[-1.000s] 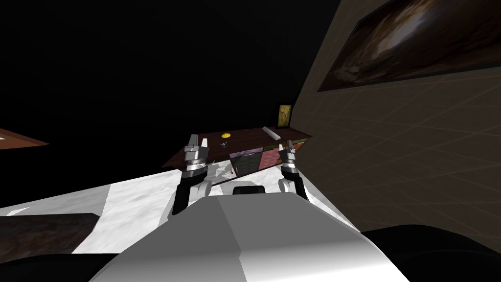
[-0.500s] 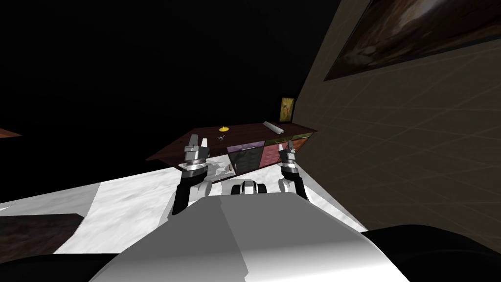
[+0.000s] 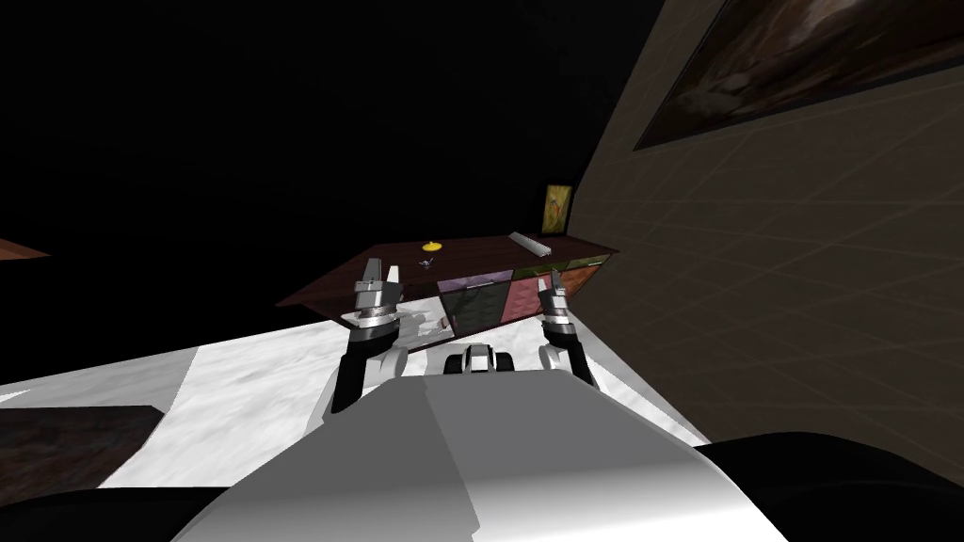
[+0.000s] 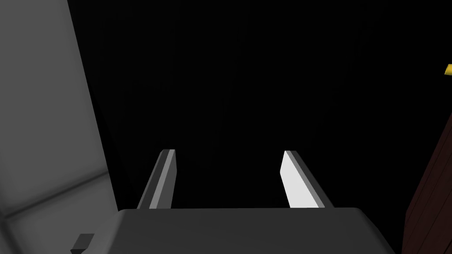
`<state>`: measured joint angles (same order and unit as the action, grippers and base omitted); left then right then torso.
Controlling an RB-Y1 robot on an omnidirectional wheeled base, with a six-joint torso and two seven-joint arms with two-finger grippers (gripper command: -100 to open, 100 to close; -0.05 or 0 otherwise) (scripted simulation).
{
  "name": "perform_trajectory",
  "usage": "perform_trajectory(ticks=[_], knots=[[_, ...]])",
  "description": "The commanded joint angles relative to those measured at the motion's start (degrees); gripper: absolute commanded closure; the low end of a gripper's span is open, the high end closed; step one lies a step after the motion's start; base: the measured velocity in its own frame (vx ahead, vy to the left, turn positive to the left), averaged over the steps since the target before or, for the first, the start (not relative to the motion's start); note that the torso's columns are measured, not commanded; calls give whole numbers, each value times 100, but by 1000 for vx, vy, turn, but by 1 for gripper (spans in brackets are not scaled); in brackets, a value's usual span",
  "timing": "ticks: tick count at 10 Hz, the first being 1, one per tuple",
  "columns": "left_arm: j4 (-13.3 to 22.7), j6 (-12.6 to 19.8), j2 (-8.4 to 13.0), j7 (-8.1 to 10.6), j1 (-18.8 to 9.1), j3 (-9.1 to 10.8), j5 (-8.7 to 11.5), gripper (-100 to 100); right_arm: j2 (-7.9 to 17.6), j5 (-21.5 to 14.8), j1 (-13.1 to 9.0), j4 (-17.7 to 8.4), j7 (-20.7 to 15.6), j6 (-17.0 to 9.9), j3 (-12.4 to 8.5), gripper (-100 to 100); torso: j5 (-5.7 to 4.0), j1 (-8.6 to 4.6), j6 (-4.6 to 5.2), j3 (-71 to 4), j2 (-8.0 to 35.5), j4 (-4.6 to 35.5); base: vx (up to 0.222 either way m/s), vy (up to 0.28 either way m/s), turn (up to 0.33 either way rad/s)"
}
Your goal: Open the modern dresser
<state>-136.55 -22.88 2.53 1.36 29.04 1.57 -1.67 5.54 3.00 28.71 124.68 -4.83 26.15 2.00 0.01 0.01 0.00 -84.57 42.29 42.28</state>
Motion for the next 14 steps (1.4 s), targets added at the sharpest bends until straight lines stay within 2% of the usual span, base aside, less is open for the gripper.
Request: perform_trajectory(ticks=[1,2,3,4,5,6,8,9,11,12,14], knots=[[0,0,0,0,0,0,0,0,90,-47,-22,-121,-375,142,-51,-100,-1,-1,-1,2,3,1,26,15,21],[0,0,0,0,0,0,0,0,162,-94,-41,-239,-573,284,-101,-100,-1,-2,0,3,5,2,34,17,47],[0,0,0,0,0,0,0,0,162,-94,-41,-239,-706,284,-101,-100,-1,-2,-1,1,0,1,32,14,20],[0,0,0,0,0,0,0,0,228,-145,-63,-371,-886,443,-158,-100,-1,-2,0,-1,-1,0,35,21,47],[0,0,0,0,0,0,0,0,228,-145,-63,-371,-1047,443,-158,-100,0,0,-1,-1,-3,0,37,15,25],[0,0,0,0,0,0,0,0,289,-201,-86,-514,-1211,615,-219,-100,0,-2,0,-2,-2,0,44,18,51],[0,0,0,0,0,0,0,0,289,-201,-86,-514,-1468,615,-219,-100,-1,-2,0,-1,-1,0,31,11,11],[0,0,0,0,0,0,0,0,343,-261,-112,-668,-1672,799,-285,-100,-1,-4,0,3,6,2,31,12,39],[0,0,0,0,0,0,0,0,343,-261,-112,-668,-1893,799,-285,-100,-1,-1,0,-1,-1,0,26,8,22],[0,0,0,0,0,0,0,0,392,-324,-141,-833,-2106,993,-355,-100,-1,-2,0,1,3,1,34,21,50],[0,0,0,0,0,0,0,0,392,-324,-141,-833,-2343,993,-355,-100,0,1,0,-3,-4,-1,30,15,20]])
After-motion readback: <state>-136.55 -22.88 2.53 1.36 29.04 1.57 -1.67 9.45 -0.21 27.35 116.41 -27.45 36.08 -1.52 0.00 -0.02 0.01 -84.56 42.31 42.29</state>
